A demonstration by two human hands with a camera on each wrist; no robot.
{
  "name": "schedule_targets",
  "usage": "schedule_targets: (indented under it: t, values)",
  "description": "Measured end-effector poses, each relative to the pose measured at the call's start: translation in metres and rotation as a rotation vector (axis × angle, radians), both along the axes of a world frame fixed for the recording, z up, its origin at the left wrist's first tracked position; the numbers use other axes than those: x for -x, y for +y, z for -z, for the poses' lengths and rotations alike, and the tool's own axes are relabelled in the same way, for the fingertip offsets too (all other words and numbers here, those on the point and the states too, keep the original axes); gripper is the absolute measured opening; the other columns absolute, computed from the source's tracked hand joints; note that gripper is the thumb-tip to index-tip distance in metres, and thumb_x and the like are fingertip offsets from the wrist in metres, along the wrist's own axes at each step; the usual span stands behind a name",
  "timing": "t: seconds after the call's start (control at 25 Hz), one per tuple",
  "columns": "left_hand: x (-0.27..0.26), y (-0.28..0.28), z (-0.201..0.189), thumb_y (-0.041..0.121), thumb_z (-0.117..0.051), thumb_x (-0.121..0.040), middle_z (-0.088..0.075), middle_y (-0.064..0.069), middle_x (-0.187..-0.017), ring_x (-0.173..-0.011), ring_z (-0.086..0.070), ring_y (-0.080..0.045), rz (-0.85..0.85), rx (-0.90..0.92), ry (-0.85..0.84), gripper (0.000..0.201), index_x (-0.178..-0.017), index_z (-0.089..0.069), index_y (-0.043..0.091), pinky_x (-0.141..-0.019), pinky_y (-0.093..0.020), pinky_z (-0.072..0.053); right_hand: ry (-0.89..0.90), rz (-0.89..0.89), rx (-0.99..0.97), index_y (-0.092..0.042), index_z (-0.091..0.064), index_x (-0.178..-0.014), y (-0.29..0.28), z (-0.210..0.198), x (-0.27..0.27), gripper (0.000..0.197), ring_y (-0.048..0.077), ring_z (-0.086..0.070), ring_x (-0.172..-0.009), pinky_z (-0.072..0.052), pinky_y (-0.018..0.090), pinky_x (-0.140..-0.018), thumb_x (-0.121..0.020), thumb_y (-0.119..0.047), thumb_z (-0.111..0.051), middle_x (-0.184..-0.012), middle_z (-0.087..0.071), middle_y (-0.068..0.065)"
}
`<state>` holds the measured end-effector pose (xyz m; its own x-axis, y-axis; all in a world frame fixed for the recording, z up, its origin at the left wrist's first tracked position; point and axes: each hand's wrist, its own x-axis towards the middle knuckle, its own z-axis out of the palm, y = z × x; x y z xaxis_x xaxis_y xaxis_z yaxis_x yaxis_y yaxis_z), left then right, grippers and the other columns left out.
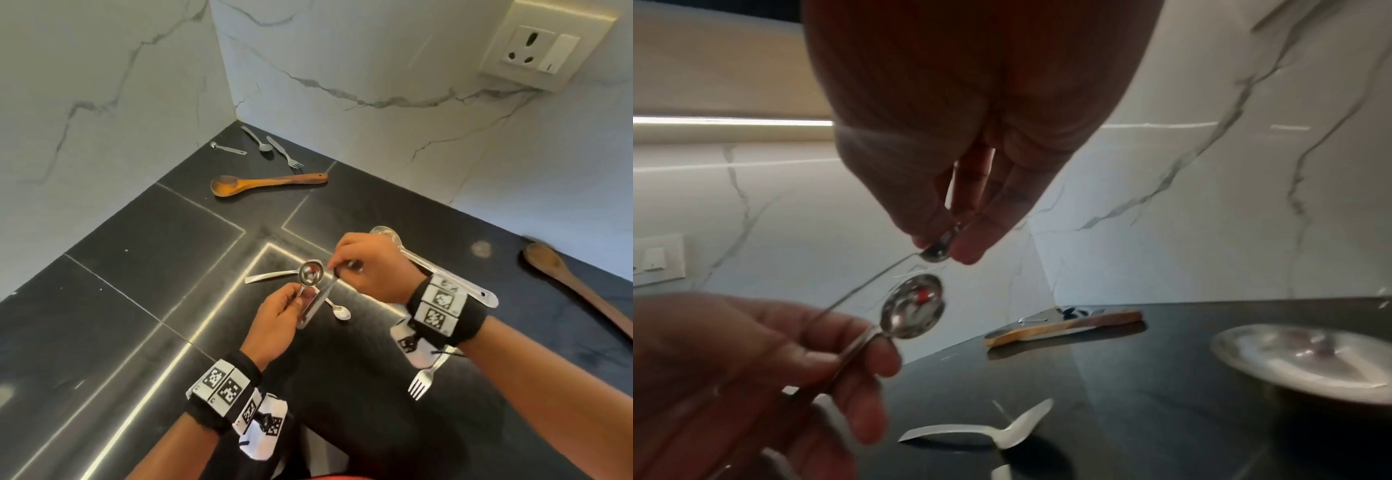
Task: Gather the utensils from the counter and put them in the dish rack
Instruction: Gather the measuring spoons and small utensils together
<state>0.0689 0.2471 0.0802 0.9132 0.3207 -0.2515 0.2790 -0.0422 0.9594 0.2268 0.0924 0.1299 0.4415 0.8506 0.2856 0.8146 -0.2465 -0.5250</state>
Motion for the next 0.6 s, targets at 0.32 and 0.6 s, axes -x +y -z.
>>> schedule_targets:
  t: [0.32, 0.6]
  values:
    - [0.000, 0.029, 0.002, 0.010, -0.033, -0.105, -0.058, -0.001, -0.071, -0.053, -0.047, -0.008, -0.010, 0.140, -0.042, 0.026, -0.111, -0.059, 0.009, -0.054, -0.021, -0.040, 0.093, 0.112, -0.136, -0.019, -0.072, -0.108, 0.071, 0.028, 0.011, 0.026, 0.011, -0.064, -0.076, -0.054, 0.024, -0.070, -0.083, -0.009, -0.069, -0.090, -0.066, -0.004]
    - [-0.036, 0.049, -0.018, 0.012, -0.032, -0.106, -0.057, -0.004, -0.078, -0.061, -0.053, -0.010, 0.074, 0.195, -0.009, 0.025, -0.111, -0.056, 0.007, -0.052, -0.014, -0.043, 1.053, 0.336, -0.214, -0.005, -0.075, -0.102, 0.105, 0.034, -0.015, 0.014, 0.025, -0.065, -0.072, -0.055, 0.031, -0.065, -0.092, -0.007, -0.065, -0.088, -0.074, 0.016]
